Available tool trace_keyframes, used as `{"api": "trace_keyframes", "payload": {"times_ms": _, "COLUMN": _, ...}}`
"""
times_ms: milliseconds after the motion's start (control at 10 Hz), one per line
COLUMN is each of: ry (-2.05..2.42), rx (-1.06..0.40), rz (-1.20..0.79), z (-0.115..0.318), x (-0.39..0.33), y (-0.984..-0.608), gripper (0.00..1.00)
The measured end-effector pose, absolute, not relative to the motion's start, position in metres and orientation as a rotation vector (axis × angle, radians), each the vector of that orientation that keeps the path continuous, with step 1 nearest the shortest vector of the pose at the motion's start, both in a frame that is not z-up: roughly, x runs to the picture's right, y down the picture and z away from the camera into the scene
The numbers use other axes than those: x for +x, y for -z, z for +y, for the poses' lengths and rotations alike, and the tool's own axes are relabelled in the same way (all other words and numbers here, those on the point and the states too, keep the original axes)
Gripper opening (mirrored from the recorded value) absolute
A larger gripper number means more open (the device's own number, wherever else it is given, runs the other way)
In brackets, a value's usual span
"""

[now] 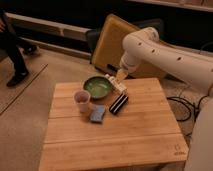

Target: Place the bottle in the ceramic bowl

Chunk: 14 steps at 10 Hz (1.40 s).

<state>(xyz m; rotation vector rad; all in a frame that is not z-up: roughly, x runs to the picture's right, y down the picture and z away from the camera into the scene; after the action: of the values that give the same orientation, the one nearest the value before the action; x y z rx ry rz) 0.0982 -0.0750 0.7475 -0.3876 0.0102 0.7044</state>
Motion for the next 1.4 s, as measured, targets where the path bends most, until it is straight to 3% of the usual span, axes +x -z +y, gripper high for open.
{"api": "trace_keyframes", "payload": {"times_ms": 200, "ry": -0.708, "rx": -0.372, "rz": 0.071, "z": -0.072, "x": 0.111, "y": -0.752, "gripper": 0.65}}
{"api": "trace_keyframes", "payload": {"times_ms": 700, "ry": -0.681, "rx": -0.304, "rz": 0.12, "z": -0.092, "x": 0.154, "y": -0.81, "gripper": 0.65}}
{"api": "trace_keyframes", "payload": {"times_ms": 1100, "ry": -0.771, "rx": -0.375, "rz": 0.048, "z": -0.069, "x": 0.16, "y": -0.876, "gripper": 0.65}}
{"api": "trace_keyframes", "payload": {"times_ms": 1400, "ry": -0.797, "rx": -0.393, "rz": 0.034, "z": -0.063, "x": 0.161, "y": -0.884, "gripper": 0.65}}
